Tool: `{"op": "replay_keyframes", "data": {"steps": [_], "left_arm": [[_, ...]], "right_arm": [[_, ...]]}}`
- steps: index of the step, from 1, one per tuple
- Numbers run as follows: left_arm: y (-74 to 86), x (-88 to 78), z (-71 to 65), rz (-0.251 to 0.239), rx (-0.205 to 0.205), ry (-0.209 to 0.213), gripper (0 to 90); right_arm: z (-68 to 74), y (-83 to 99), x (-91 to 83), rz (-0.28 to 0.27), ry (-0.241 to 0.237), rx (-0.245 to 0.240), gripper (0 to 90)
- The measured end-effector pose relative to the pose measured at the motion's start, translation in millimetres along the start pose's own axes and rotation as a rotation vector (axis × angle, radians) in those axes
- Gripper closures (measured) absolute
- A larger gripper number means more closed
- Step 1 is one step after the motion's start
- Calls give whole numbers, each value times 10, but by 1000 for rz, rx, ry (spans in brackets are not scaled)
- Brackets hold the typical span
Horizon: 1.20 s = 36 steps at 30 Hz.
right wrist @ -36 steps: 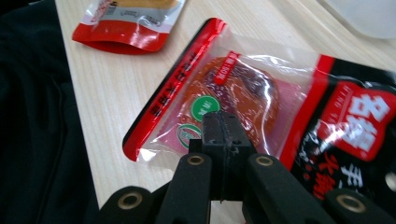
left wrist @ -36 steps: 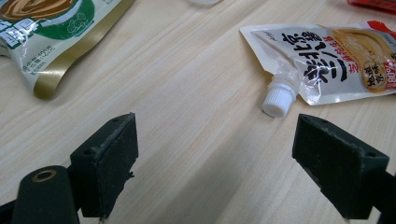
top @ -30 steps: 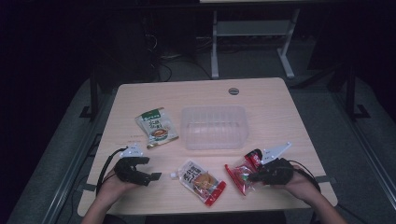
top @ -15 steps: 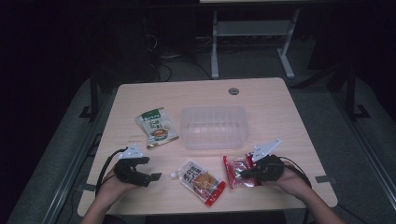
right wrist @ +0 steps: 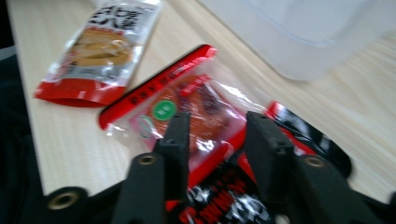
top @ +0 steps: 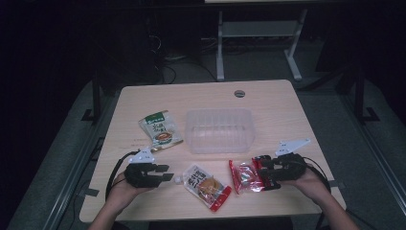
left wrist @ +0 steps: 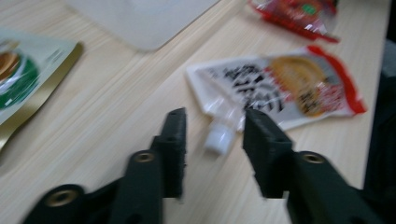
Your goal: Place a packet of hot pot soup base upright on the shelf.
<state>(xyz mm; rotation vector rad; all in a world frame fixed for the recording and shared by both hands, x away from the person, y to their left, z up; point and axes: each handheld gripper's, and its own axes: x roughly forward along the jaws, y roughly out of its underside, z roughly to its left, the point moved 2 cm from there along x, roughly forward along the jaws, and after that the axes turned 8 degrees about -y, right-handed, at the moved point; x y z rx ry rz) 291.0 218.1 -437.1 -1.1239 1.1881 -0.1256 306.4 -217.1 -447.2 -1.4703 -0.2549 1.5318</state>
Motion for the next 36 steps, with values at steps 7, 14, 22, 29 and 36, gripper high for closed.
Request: {"op": "replay_keyframes", "data": {"steps": [7, 14, 22, 29, 36], "left_arm": [[-236, 170, -223, 12, 63, 89, 877], [-443, 335, -397, 18, 120, 139, 897], [-671, 621, -643, 30, 193, 195, 897], [-841, 866, -829, 42, 244, 231, 898], [-984, 1128, -958, 41, 274, 249, 898]], "right_arm": [[-126, 75, -129, -12, 58, 50, 470], [-214, 118, -201, -13, 95, 80, 400], [-259, 156, -246, -24, 120, 103, 380], [-301, 191, -288, -33, 138, 113, 367], [-319, 210, -298, -40, 143, 116, 364]]}}
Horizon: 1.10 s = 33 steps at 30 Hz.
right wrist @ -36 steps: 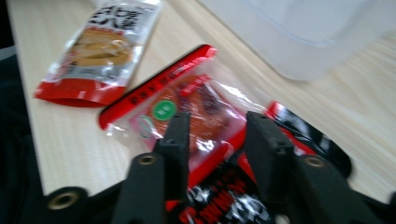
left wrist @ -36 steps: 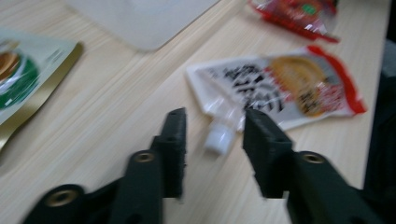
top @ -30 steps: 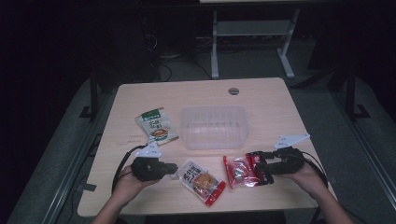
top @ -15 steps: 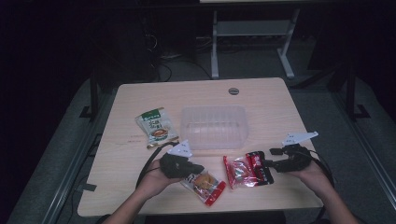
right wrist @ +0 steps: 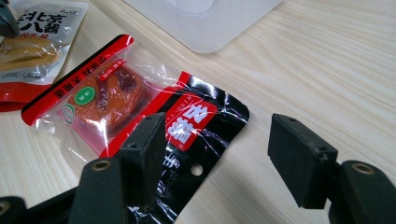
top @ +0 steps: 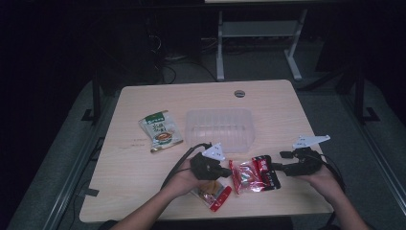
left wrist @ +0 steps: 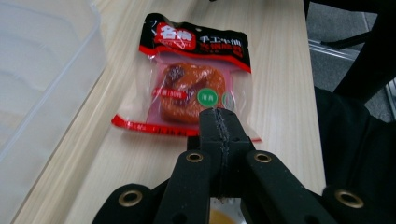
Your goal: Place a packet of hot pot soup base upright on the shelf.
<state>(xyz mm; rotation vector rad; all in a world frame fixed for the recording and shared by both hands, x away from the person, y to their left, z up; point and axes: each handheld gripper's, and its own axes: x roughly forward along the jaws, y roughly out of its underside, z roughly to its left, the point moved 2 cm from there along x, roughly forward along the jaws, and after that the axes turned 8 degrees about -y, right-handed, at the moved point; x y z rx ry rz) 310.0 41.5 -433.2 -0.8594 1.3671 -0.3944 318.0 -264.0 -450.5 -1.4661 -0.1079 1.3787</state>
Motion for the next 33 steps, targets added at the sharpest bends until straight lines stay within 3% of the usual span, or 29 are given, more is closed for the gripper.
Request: {"op": "replay_keyframes", "data": {"steps": [12, 33], "left_arm": [[-34, 319, 59, 35, 3, -5, 898], [101, 449, 91, 109, -1, -22, 898]], "right_arm": [[-7, 4, -7, 1, 1, 14, 362], [-10, -4, -121, -60, -39, 44, 326]]}}
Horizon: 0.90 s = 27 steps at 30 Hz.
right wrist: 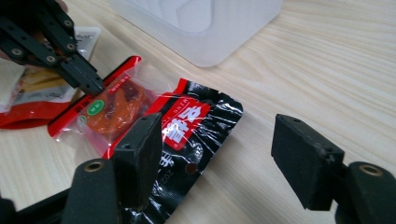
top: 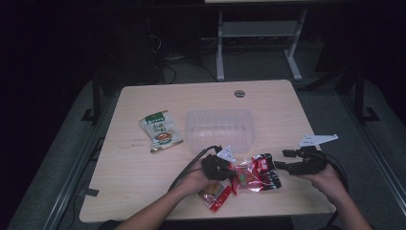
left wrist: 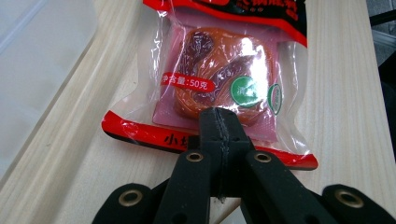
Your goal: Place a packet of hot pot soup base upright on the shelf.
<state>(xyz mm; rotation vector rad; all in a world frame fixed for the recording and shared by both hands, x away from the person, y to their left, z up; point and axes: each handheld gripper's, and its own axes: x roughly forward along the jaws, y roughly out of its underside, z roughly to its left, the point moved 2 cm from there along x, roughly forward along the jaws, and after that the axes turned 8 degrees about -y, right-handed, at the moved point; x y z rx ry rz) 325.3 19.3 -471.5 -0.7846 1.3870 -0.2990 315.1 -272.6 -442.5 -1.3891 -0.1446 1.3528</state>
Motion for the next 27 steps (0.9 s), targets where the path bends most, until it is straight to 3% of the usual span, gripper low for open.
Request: {"op": "replay_keyframes", "data": {"steps": [12, 18, 27], "left_arm": [[44, 20, 1, 29, -15, -9, 899], [48, 18, -2, 31, -14, -13, 899], [54, 17, 0, 28, -15, -12, 899]], "right_arm": [[64, -3, 63, 9, -48, 28, 299], [96, 14, 142, 40, -87, 13, 295], [86, 61, 303, 99, -146, 53, 274]]}}
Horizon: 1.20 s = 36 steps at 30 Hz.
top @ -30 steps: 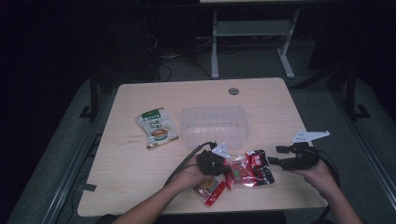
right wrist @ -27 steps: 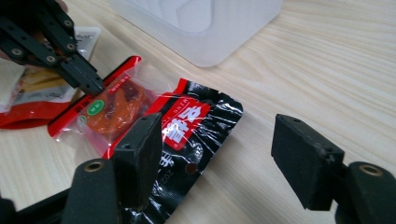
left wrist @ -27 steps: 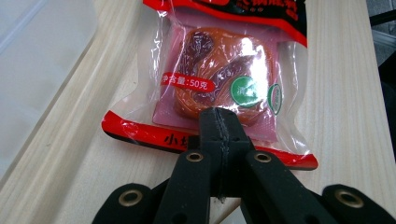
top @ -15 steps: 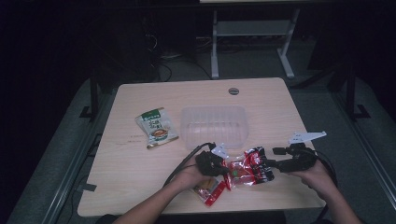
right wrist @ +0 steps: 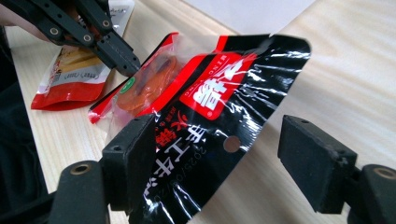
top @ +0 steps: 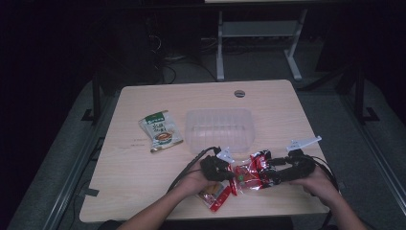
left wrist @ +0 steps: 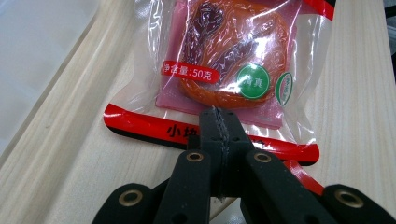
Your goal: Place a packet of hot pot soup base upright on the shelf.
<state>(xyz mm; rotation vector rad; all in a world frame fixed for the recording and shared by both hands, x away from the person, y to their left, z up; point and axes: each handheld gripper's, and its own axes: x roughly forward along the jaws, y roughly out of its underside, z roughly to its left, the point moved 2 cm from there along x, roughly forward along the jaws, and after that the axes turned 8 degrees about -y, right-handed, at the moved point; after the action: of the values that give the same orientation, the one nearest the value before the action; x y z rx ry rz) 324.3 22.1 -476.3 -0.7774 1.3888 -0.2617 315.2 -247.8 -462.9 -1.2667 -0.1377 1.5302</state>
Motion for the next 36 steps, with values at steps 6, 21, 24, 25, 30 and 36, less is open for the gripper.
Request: {"op": "replay_keyframes", "data": {"steps": [6, 21, 24, 25, 30, 36], "left_arm": [[1, 1, 2, -3, 0, -1, 899], [6, 7, -5, -13, -17, 4, 899], [7, 3, -2, -9, -16, 3, 899], [7, 3, -2, -9, -16, 3, 899], [8, 4, -2, -10, -18, 3, 900], [11, 4, 7, -11, -24, 9, 900]], "right_arm": [[-36, 9, 48, 3, -58, 18, 337], [8, -34, 85, -6, -109, -12, 621], [36, -45, 105, 1, -122, -32, 694], [50, -55, 111, 3, -125, -36, 721], [62, -63, 111, 8, -136, -48, 796], [67, -63, 103, 15, -145, -75, 849]]}}
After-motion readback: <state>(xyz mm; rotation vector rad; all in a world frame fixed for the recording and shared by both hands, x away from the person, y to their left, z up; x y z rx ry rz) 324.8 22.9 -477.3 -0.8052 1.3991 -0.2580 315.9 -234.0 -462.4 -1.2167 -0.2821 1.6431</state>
